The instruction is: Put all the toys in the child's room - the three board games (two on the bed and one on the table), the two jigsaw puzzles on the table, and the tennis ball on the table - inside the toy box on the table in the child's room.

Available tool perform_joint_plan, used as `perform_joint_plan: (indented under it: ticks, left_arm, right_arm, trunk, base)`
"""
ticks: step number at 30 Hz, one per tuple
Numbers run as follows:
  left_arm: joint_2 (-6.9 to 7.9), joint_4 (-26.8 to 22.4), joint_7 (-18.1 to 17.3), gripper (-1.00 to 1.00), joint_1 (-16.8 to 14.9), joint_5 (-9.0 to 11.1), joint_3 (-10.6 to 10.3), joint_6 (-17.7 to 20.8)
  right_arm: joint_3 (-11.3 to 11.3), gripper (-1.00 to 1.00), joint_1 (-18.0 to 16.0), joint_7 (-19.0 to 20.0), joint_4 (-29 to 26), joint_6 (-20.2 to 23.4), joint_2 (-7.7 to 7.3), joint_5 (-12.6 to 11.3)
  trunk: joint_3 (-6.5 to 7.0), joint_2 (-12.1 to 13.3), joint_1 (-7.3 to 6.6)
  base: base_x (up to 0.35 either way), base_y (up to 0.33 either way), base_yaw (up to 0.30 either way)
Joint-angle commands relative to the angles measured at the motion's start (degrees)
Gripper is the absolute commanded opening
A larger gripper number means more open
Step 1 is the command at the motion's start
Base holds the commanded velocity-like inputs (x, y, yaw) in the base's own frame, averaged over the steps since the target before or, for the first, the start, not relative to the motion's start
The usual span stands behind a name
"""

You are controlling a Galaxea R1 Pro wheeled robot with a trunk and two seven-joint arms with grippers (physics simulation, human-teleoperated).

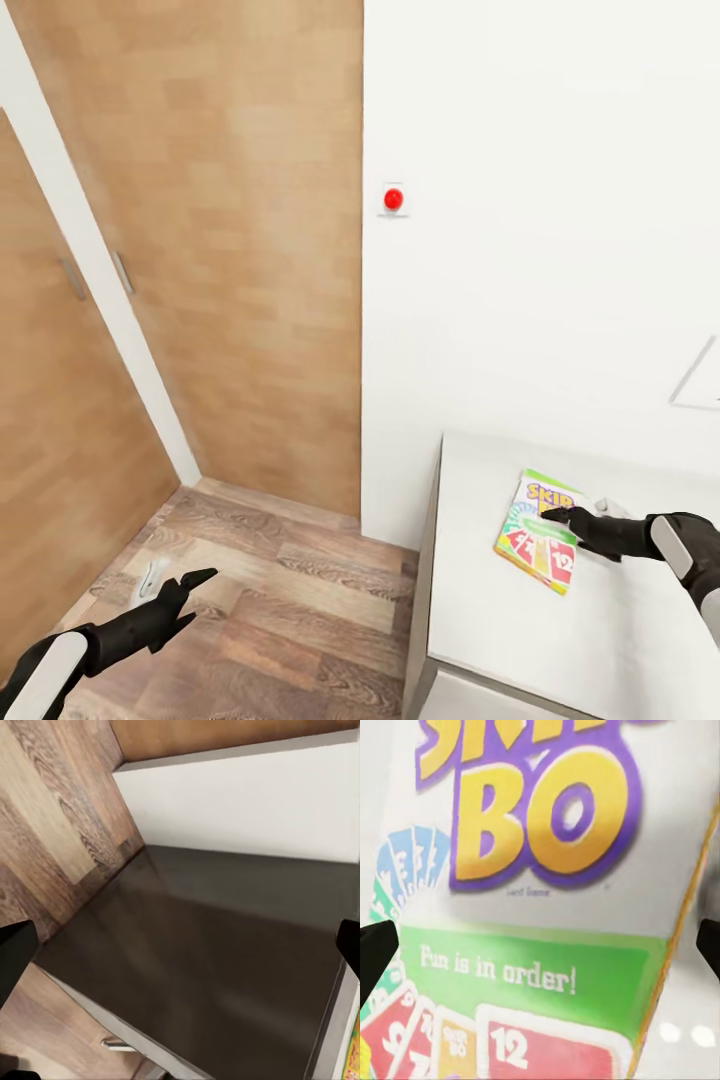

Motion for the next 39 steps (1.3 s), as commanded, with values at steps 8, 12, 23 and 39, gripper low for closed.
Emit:
perform_joint_plan:
  ticks: [8,12,23,39]
  left_arm:
    - [-0.06,0.0,-0.1,1.00,-0.1,-0.1,0.1,0.4]
    - [-0.06,0.0,-0.1,1.00,-0.1,-0.1,0.1,0.4]
    - [-0.06,0.0,-0.1,1.00,-0.1,-0.1,0.1,0.4]
    - [-0.07,0.0,0.0,1.00,-0.1,-0.1,0.1,0.4]
  right_arm:
    - [-0.3,1.00,0.0,1.0,-0.2,0.4,-0.01,0.2]
    - [-0.2,1.00,0.1,1.0,-0.2,0.4,0.02,0.2]
    - [-0.2,1.00,0.1,1.0,-0.4,0.3,0.03,0.2]
    - [-0.1,1.00,0.1,0.9,-0.5,-1.7,0.21,0.3]
  trunk:
    - [0.17,0.0,0.01]
    - [0.21,0.0,0.01]
    - [0.83,0.0,0.01]
    - [1.84,0.0,0.01]
  base:
    - [0.000,0.000,0.152]
    - [0.000,0.000,0.035]
    - [0.000,0.000,0.203]
    - [0.000,0.000,0.230]
